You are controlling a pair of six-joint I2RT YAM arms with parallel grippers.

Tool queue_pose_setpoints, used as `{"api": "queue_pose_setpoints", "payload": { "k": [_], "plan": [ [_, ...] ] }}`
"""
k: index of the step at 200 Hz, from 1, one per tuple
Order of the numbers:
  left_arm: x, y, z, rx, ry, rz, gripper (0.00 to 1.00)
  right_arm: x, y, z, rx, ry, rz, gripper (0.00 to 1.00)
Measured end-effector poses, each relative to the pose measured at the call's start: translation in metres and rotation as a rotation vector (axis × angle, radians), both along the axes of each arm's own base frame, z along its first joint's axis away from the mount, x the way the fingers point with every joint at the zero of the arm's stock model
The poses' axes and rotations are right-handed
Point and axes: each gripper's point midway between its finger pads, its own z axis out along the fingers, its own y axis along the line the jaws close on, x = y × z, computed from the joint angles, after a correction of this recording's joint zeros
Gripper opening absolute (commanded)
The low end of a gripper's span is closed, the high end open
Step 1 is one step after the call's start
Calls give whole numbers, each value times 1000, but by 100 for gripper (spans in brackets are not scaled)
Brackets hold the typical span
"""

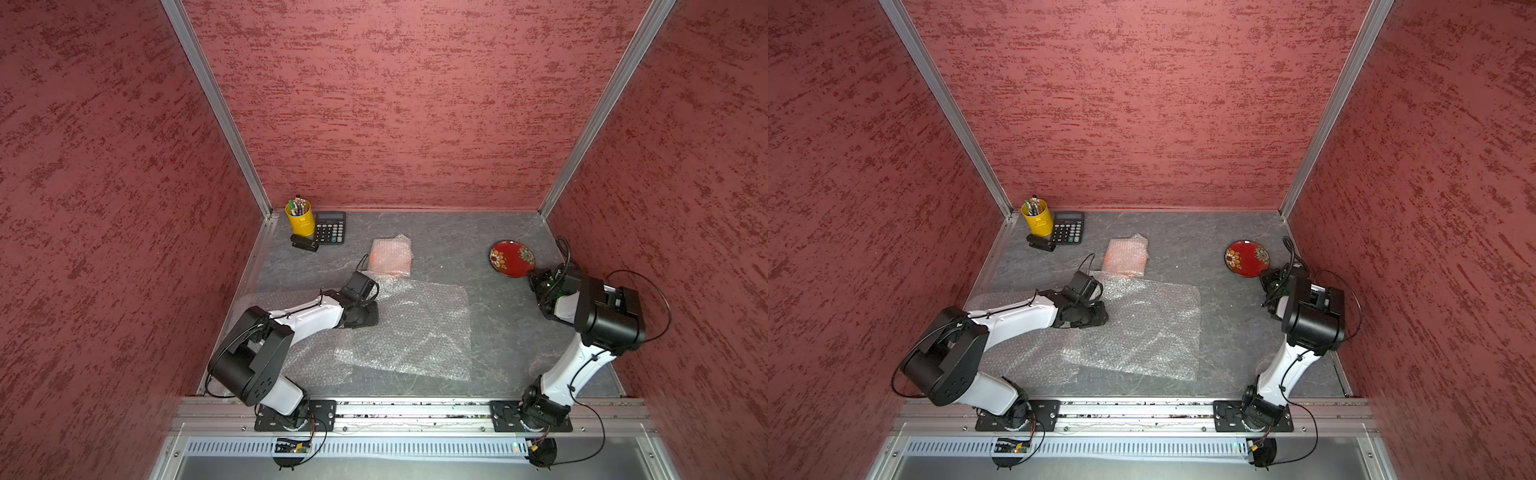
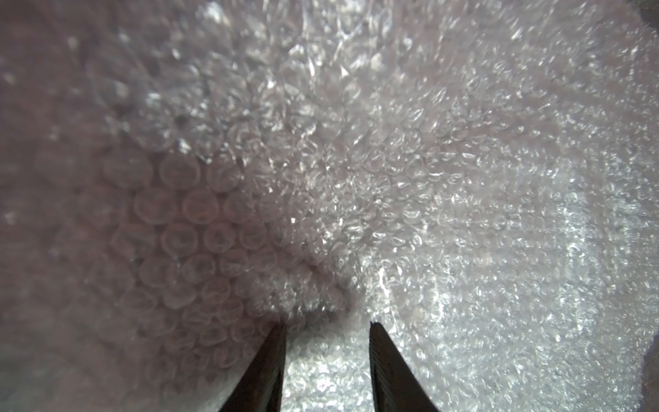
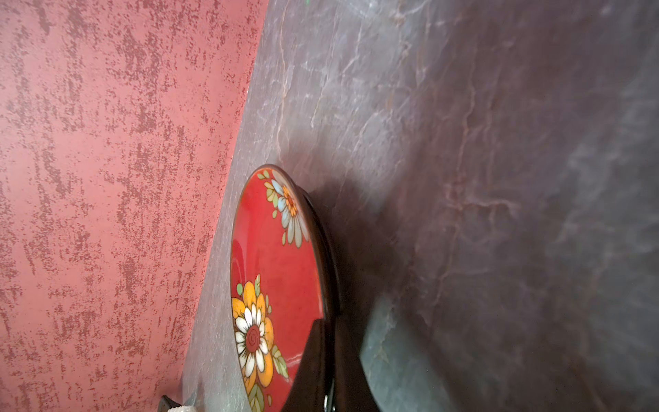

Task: Unpack dinner plates from bubble wrap
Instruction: Place the plate on the plate, then pick up the bubble wrap from the center of the board.

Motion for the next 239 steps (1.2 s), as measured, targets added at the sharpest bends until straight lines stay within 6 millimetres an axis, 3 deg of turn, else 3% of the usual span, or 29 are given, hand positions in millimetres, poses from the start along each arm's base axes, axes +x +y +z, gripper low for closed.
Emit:
{"api": "queue_pose_setpoints", "payload": {
  "k": [25,78,105,143,183,205,239],
  "plan": [
    [0,0,0,0,0,0,41,0,0,0,-1,0,4,4],
    [0,0,0,0,0,0,40,3,2,5,-8,-20,23,38],
    [-1,0,1,-1,2,0,41,3,3,7,-17,-23,31,45],
    [-4,0,7,-4,13,-3,44,2,3,28,-62,-48,43,48],
    [19,-4,50,-87,-88,15,47,-1,4,51,-132,-81,63,49],
    [36,10,69,-116,-142,62,47,-10,8,54,-162,-75,79,49],
    [55,40,72,-101,-159,133,48,-21,19,64,-211,-68,115,49]
  ]
}}
